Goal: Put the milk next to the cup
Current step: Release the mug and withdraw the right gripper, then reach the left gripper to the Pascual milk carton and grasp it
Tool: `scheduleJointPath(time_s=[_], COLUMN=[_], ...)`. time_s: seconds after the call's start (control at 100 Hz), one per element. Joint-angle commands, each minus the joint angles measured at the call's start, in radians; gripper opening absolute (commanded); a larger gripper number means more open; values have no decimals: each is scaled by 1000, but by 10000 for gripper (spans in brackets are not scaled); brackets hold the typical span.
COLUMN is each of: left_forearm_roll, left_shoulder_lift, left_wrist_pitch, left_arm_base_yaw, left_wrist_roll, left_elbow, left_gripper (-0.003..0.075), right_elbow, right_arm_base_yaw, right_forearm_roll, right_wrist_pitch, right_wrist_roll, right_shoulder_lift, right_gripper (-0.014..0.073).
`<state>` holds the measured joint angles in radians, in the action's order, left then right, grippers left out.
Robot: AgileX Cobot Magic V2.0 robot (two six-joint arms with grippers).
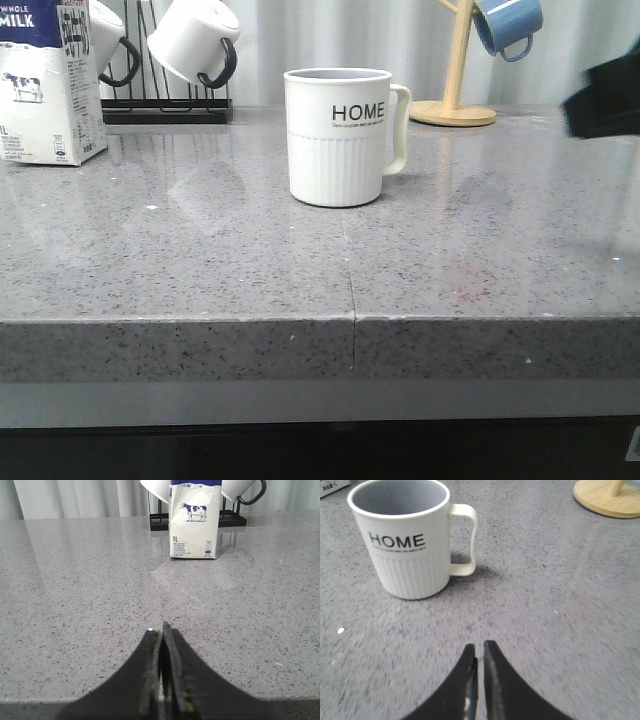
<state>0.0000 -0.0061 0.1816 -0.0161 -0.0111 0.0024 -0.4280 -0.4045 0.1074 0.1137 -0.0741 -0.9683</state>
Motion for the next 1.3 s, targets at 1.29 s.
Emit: scheduleJointPath(time_s=[1.29], left_forearm_roll=[37], left_shoulder_lift=[320], left_wrist_pitch=[99], left_arm_base_yaw=[-2], left_wrist_roll=[-2], left_elbow=[-515], left_gripper=[-20], right_elbow=[-18], right_arm_base_yaw=[1], right_forearm_roll=[-61], right_wrist_pitch=[-709], right_wrist_roll=[-5], right_shoulder_lift=[881], right_gripper=[-17])
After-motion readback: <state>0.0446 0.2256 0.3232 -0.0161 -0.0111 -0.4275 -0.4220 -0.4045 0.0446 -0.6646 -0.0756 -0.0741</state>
